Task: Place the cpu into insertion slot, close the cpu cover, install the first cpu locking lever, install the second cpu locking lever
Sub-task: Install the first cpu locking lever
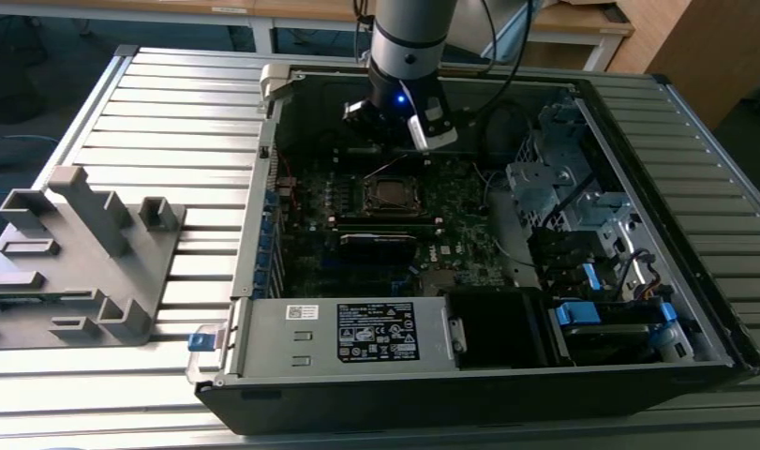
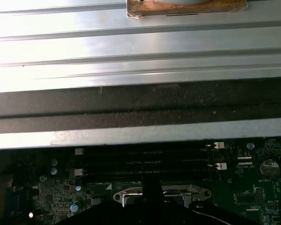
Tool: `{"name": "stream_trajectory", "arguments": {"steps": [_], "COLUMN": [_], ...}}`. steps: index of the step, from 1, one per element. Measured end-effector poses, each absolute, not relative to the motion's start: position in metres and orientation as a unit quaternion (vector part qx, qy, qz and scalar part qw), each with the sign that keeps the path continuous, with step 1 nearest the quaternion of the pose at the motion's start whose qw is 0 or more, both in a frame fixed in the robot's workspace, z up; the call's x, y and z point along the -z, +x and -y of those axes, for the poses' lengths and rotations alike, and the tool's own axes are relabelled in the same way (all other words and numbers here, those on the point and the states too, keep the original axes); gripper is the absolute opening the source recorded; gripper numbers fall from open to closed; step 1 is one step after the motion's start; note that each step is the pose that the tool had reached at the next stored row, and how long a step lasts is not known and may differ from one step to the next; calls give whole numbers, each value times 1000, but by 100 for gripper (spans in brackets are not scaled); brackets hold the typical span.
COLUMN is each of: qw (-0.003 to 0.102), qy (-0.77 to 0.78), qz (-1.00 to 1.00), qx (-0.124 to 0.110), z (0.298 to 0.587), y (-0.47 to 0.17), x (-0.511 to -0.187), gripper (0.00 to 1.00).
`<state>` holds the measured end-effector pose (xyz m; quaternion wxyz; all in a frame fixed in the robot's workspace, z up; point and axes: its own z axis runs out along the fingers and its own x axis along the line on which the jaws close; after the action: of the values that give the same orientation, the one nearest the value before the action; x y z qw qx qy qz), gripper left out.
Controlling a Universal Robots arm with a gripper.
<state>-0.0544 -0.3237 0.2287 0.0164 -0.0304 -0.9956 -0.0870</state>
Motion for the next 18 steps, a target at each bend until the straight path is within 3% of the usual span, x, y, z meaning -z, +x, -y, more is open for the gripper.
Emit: {"name": "stream_trajectory", "arguments": {"steps": [18], "qw": [17], "qy": [-30], "qz": [996], "qx": [87], "z": [321], "y": [-49], "x": [-224], "gripper": [10]}}
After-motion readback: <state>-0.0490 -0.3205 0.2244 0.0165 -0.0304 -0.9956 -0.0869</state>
